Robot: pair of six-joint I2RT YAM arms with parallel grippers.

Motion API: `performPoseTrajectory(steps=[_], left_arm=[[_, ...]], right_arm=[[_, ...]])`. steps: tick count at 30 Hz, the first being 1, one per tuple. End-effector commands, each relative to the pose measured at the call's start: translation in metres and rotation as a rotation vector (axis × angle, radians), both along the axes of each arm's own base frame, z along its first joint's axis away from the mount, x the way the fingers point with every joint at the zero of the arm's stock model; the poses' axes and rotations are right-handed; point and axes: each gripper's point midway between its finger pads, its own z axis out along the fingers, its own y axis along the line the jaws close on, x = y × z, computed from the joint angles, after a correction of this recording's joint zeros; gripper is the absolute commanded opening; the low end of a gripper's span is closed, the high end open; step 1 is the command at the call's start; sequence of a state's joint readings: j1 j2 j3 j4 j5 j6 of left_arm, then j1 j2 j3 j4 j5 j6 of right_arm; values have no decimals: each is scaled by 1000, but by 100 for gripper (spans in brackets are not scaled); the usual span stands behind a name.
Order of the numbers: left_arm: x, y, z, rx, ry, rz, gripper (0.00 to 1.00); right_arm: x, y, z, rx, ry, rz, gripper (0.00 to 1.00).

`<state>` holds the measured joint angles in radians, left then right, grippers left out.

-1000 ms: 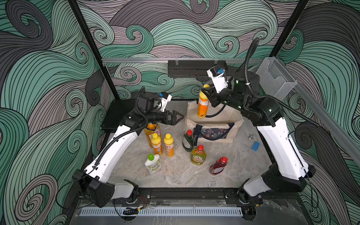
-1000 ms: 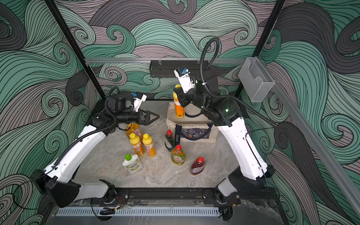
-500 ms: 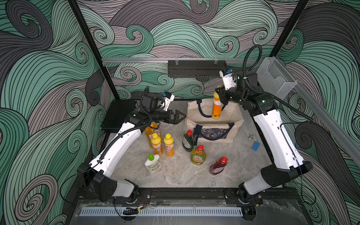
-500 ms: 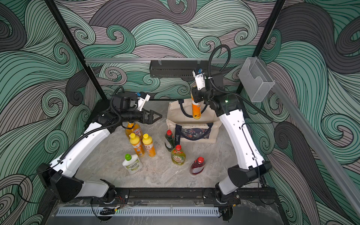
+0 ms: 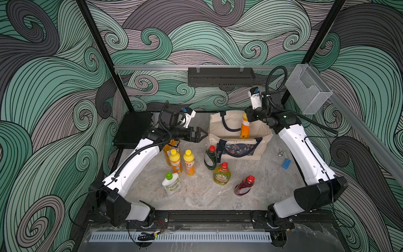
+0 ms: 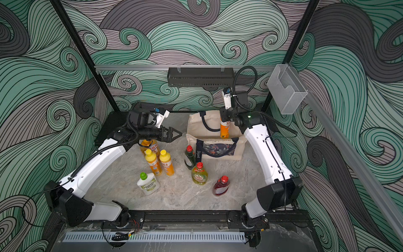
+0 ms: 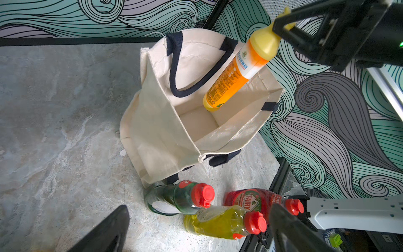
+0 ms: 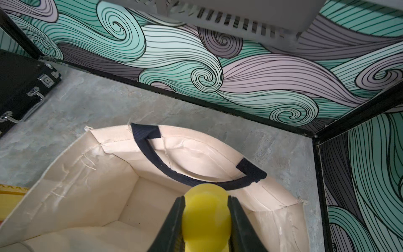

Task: Pack dish soap into the shopping bag
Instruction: Place the bottle of dish soap in the shopping bag.

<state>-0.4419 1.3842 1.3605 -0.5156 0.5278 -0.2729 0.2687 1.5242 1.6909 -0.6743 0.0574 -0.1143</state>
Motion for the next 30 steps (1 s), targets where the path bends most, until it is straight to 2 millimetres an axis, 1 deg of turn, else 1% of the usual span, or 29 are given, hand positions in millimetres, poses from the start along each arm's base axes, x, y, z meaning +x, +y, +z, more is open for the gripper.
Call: performPoseTrajectory(steps=[1,8,12,15,16,17,20,21,24,26,30], left_arm=[[-2,-7,7,-30,-16,-30,99],[-4,-13,0,-50,16,-59,99],[-3,-14,-1,-50,15,-59,99],[3,-14,-1,-45,6,-44,98],[4,-15,3,-50,-3,-41,99],[9,-18,-5,-41,20,-40,99],[10,-25,-1,-21,19,-56,99],[9,-26,1,-8,16,-61,99],[7,-28,2,24,3,-63,99],[7,-29,2,38,-5,-66,99],[8,-30,1,48,-10,-71,99]], right_arm=[[1,-11,62,67,-222,-39,0],[2,-34,43,90,-216,-96,0],[6,-41,30,101,-211,-115,0],[10,-47,21,104,-203,-130,0],[11,-49,17,103,-193,-133,0],[13,-51,14,103,-187,-139,0],[17,-59,6,102,-167,-153,0],[20,-61,7,108,-183,-158,0],[24,-70,1,130,-186,-178,0],[26,-73,-5,144,-180,-186,0],[29,-73,-10,156,-177,-181,0]])
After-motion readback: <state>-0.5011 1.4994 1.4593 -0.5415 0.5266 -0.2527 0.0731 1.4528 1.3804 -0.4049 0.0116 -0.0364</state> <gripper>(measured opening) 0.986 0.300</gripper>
